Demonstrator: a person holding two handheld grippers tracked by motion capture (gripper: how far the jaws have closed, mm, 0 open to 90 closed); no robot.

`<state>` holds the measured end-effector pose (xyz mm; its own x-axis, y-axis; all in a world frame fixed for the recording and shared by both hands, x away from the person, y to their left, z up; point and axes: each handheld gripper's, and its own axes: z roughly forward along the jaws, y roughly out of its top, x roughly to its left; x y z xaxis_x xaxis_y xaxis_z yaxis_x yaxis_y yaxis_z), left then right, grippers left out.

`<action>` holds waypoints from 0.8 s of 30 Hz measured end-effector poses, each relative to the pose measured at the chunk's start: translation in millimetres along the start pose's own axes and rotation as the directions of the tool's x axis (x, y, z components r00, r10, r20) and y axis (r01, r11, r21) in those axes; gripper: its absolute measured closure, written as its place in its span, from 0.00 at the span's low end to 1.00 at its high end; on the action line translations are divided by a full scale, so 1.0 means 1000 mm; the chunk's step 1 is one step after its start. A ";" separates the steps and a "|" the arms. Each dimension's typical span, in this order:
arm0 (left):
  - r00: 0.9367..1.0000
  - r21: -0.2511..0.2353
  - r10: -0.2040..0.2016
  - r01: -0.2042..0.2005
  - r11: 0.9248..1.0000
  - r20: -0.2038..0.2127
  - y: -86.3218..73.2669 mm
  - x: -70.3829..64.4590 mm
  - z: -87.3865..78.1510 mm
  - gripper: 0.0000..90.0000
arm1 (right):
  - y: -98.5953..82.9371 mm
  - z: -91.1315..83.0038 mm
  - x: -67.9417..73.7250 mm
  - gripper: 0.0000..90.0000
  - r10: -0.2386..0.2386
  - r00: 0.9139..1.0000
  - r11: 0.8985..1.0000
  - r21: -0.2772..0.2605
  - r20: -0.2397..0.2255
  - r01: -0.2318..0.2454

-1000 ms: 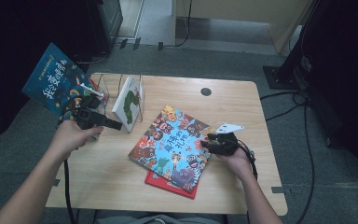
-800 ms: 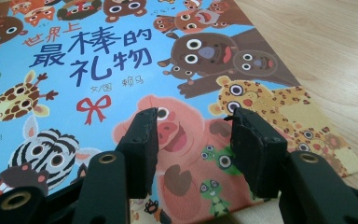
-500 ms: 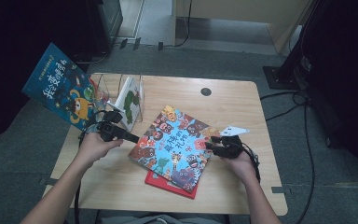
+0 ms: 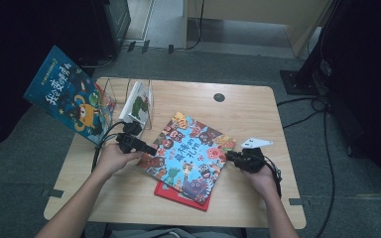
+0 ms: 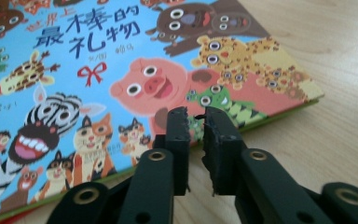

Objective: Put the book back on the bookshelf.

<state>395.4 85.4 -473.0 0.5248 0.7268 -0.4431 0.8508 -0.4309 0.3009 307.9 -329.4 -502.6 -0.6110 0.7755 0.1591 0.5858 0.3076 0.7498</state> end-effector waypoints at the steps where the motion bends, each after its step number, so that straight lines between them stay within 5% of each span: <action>1: 1.000 -0.008 0.002 -0.002 1.000 -0.005 0.000 -0.001 0.001 0.52 | -0.001 -0.001 0.000 0.92 -0.004 1.000 1.000 0.004 -0.004 0.004; 6: 1.000 -0.031 -0.015 0.015 0.999 -0.012 -0.004 -0.002 0.000 0.53 | -0.005 -0.002 -0.002 0.96 0.007 1.000 1.000 0.018 -0.014 -0.007; 11: 0.999 -0.033 -0.033 0.034 0.999 0.039 -0.013 -0.004 0.001 0.55 | -0.006 -0.002 -0.003 0.96 0.011 1.000 1.000 0.026 -0.014 -0.011; 24: 0.997 -0.062 -0.043 0.047 0.997 0.072 -0.036 -0.022 0.006 0.53 | -0.009 -0.006 -0.017 0.96 0.074 0.997 0.997 0.017 -0.029 -0.073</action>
<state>353.3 81.6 -479.4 0.4884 0.7044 -0.5150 0.8713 -0.3618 0.3315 309.9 -348.4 -508.5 -0.5813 0.7796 0.2329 0.6383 0.2594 0.7248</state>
